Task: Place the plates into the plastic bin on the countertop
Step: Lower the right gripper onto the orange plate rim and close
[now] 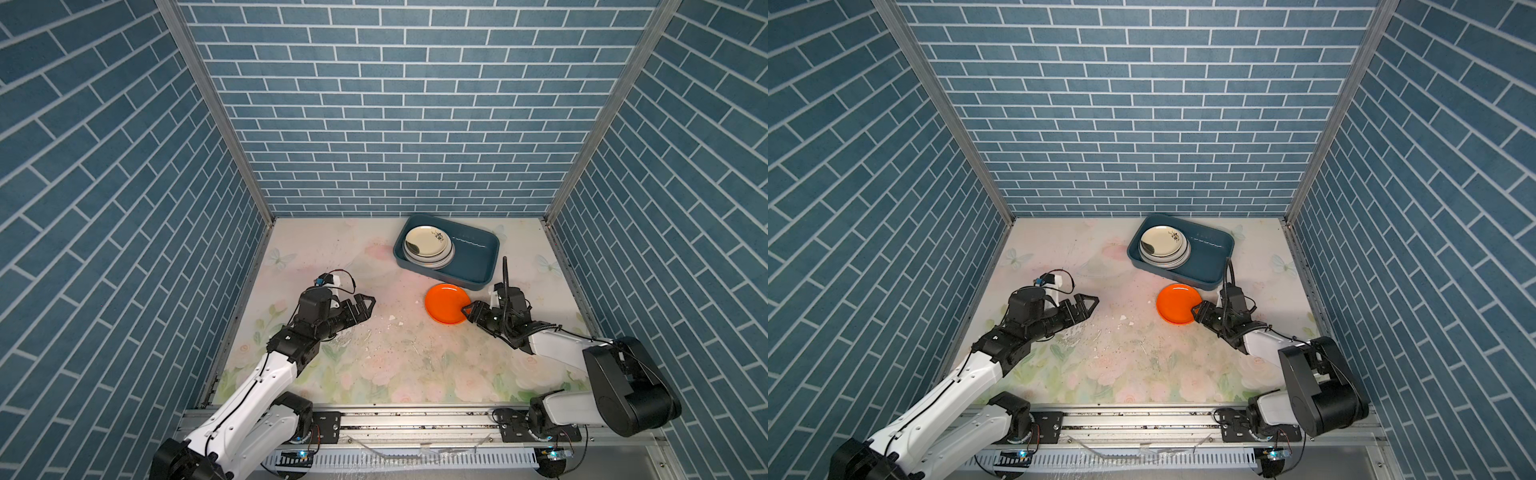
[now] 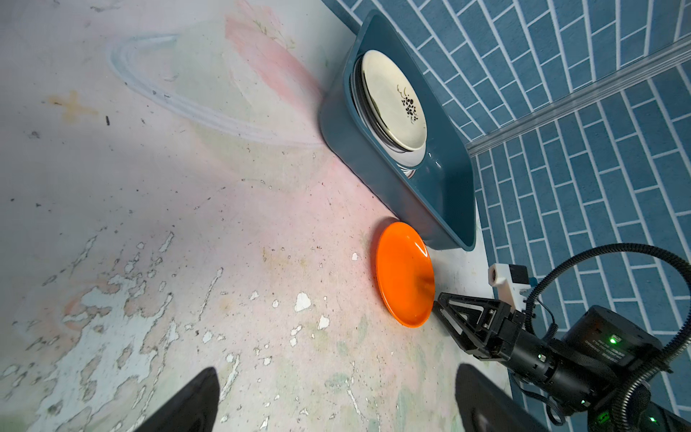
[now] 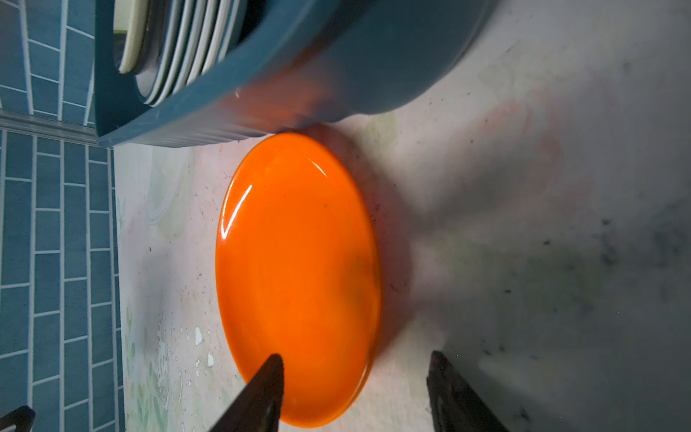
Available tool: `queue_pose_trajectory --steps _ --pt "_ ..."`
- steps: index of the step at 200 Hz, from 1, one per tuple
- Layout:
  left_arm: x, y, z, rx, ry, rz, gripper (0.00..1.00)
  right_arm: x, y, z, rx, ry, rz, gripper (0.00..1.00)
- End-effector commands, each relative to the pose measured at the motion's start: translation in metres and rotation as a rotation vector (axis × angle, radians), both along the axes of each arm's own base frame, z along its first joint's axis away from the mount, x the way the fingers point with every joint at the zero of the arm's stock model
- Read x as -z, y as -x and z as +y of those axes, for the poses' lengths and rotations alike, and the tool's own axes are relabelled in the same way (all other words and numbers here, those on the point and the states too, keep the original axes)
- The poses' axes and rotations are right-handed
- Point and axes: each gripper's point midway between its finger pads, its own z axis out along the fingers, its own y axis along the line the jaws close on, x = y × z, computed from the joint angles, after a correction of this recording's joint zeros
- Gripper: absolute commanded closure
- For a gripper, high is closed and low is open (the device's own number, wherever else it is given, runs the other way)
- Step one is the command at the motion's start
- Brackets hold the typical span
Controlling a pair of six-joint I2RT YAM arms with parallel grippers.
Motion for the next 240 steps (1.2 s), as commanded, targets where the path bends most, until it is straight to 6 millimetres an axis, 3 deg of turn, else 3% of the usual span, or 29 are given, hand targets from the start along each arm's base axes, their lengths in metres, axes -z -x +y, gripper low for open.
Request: queue_pose_trajectory --steps 1,52,104,160,206,240 --pt "0.006 0.002 0.003 -0.015 -0.009 0.016 0.0 -0.013 -0.016 0.006 0.004 -0.034 -0.046 0.41" --pt "0.01 -0.003 0.002 -0.012 -0.026 0.027 0.01 -0.005 -0.022 0.008 0.008 -0.025 -0.031 0.49" --pt "0.014 -0.011 -0.003 0.008 -0.04 0.031 0.0 -0.002 -0.028 0.013 -0.003 -0.036 -0.016 0.63" --pt "0.007 -0.019 -0.004 0.021 -0.071 -0.003 0.01 -0.007 -0.026 0.013 -0.002 -0.04 -0.011 0.87" --pt "0.006 -0.027 -0.005 0.04 -0.121 -0.029 0.0 -0.013 -0.027 0.014 -0.009 -0.033 0.0 0.94" --pt "0.006 -0.033 -0.006 0.06 -0.15 -0.038 0.0 -0.007 -0.031 0.016 -0.004 -0.034 0.029 0.95"
